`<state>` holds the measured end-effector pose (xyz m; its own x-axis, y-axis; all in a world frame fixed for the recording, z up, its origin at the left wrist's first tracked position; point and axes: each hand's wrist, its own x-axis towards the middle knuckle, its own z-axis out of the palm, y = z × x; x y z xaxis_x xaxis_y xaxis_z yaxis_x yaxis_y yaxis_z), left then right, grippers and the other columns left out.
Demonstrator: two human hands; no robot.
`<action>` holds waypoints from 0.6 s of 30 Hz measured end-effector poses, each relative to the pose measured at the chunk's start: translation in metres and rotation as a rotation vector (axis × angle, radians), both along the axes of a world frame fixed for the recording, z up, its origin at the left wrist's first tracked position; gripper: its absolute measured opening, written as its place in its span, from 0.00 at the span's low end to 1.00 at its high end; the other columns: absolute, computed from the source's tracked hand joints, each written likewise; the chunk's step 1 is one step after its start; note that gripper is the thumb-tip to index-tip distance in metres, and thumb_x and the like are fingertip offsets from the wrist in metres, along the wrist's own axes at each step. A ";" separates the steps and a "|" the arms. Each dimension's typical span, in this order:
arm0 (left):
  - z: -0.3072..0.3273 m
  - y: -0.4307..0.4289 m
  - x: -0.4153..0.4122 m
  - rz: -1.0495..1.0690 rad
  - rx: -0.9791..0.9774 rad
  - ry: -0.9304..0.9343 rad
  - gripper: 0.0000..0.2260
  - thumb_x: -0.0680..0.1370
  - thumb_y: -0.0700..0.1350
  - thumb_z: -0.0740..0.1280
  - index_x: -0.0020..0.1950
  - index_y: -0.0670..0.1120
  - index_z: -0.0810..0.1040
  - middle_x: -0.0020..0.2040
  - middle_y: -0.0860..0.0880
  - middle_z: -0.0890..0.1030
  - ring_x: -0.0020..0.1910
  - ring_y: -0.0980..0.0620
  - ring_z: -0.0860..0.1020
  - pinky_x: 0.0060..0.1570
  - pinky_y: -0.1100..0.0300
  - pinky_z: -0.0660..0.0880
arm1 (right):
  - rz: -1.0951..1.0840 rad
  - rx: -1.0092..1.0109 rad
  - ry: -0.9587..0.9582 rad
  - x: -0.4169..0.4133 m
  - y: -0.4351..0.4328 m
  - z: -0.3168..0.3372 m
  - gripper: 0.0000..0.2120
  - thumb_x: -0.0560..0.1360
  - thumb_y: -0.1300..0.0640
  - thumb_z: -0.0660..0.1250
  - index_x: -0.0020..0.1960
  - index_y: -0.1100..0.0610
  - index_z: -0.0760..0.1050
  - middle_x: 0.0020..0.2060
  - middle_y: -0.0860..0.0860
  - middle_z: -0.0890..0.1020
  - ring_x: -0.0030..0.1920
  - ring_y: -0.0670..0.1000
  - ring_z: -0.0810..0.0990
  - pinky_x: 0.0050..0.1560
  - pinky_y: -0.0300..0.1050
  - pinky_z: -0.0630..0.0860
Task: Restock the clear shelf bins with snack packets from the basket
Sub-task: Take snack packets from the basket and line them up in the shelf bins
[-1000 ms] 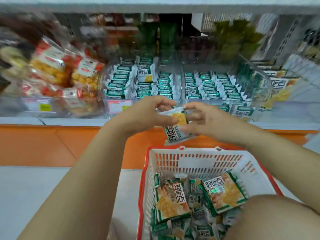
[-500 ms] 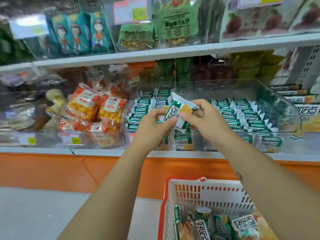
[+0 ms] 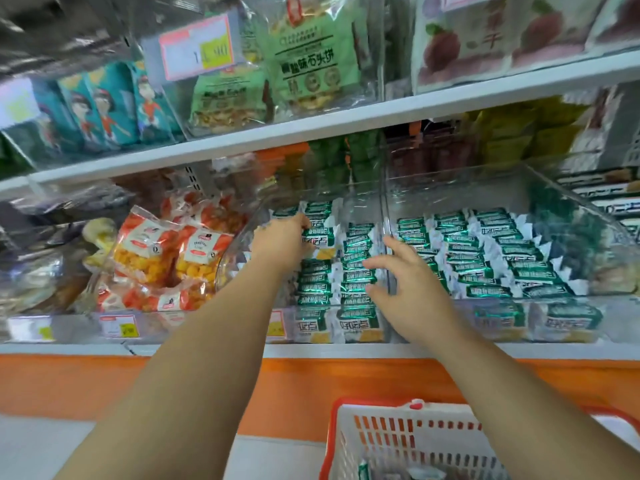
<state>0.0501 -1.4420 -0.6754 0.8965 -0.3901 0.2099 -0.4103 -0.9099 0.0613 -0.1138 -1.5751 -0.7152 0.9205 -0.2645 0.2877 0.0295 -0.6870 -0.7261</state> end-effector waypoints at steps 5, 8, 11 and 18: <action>-0.022 -0.006 0.012 0.066 0.038 0.004 0.20 0.79 0.45 0.65 0.71 0.48 0.68 0.66 0.44 0.69 0.64 0.41 0.70 0.61 0.46 0.68 | 0.022 0.002 -0.003 -0.003 -0.004 0.000 0.14 0.77 0.55 0.65 0.62 0.47 0.75 0.75 0.41 0.56 0.74 0.45 0.56 0.70 0.43 0.56; -0.024 -0.009 0.013 0.070 0.050 -0.054 0.24 0.78 0.45 0.67 0.72 0.49 0.65 0.68 0.44 0.67 0.67 0.41 0.65 0.64 0.45 0.64 | 0.023 0.010 -0.003 -0.003 -0.005 0.000 0.13 0.77 0.55 0.65 0.61 0.47 0.75 0.74 0.40 0.56 0.74 0.44 0.57 0.70 0.42 0.57; -0.026 -0.014 0.015 -0.032 0.170 -0.143 0.22 0.77 0.44 0.67 0.70 0.51 0.67 0.68 0.46 0.68 0.68 0.42 0.64 0.66 0.46 0.61 | 0.017 0.019 -0.011 -0.002 -0.004 0.000 0.12 0.77 0.56 0.65 0.59 0.47 0.76 0.74 0.39 0.57 0.74 0.44 0.56 0.69 0.42 0.57; -0.022 -0.023 0.015 -0.014 0.327 -0.178 0.22 0.79 0.46 0.64 0.71 0.46 0.62 0.70 0.44 0.66 0.69 0.41 0.65 0.69 0.43 0.57 | -0.012 -0.034 -0.003 -0.001 0.003 -0.002 0.10 0.76 0.55 0.67 0.56 0.46 0.76 0.74 0.40 0.56 0.75 0.46 0.54 0.68 0.45 0.61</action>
